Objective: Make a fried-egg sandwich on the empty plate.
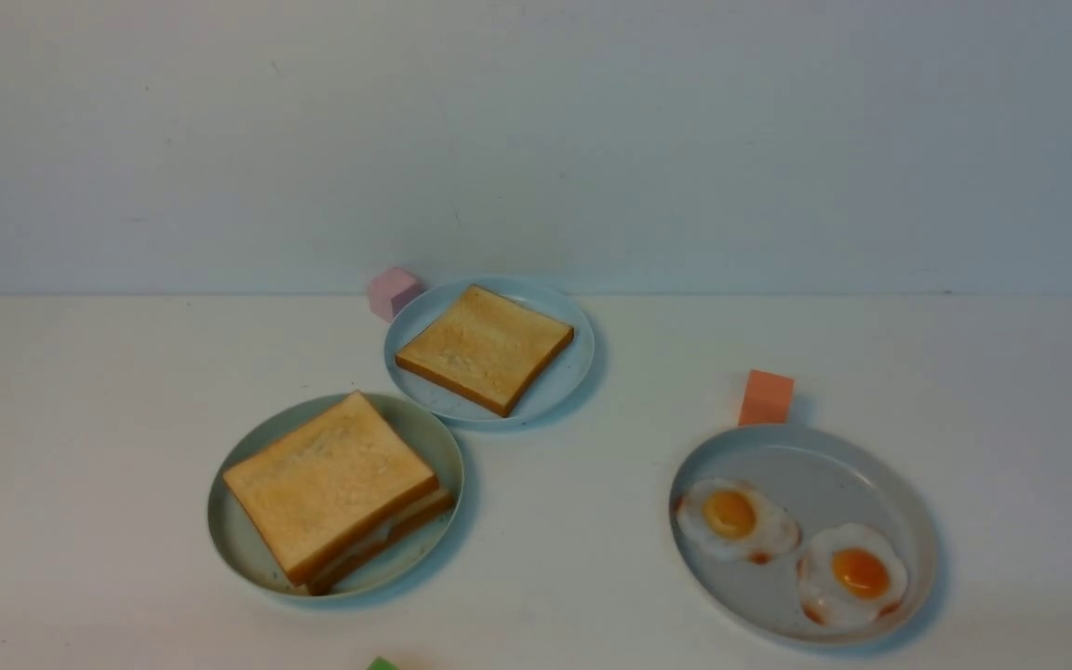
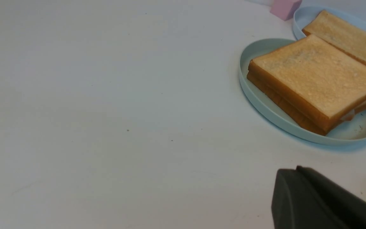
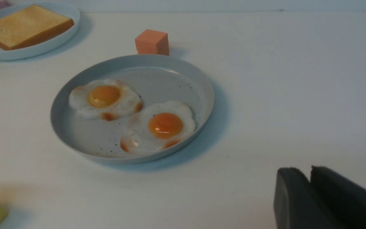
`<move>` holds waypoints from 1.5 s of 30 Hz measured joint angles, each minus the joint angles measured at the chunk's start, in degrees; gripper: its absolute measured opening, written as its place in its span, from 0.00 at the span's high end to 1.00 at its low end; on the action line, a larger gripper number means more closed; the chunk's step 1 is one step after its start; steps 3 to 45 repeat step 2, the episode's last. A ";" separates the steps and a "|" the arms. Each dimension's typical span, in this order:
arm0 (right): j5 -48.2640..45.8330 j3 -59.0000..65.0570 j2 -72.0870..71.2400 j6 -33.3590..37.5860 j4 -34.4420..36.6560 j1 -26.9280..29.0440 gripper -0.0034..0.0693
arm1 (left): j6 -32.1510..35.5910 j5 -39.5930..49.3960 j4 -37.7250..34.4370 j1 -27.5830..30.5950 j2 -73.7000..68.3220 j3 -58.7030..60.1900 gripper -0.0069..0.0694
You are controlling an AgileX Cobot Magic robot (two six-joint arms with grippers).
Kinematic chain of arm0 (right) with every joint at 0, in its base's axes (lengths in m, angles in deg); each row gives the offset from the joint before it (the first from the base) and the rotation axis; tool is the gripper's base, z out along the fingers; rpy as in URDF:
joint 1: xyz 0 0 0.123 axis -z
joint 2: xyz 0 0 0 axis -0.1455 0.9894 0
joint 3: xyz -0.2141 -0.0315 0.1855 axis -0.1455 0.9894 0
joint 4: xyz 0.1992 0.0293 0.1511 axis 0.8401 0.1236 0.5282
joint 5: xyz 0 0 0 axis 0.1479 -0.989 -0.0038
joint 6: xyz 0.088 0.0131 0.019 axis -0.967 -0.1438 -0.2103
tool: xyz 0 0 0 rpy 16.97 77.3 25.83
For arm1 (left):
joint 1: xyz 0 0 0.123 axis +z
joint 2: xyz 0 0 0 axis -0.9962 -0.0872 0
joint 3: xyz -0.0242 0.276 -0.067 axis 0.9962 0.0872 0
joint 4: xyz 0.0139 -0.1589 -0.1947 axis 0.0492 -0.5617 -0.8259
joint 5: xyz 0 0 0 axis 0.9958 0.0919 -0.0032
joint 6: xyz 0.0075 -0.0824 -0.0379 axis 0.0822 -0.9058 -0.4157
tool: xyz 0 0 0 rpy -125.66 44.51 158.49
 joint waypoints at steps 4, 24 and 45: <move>0.00 0.00 0.00 0.00 0.00 0.00 0.80 | 0.00 0.00 0.00 0.00 0.00 0.00 0.90; 0.00 0.00 0.00 0.00 0.00 0.00 0.80 | 0.00 0.00 0.00 0.00 0.00 0.00 0.90; 0.00 0.00 0.00 0.00 0.00 0.00 0.80 | 0.00 0.00 0.00 0.00 0.00 0.00 0.90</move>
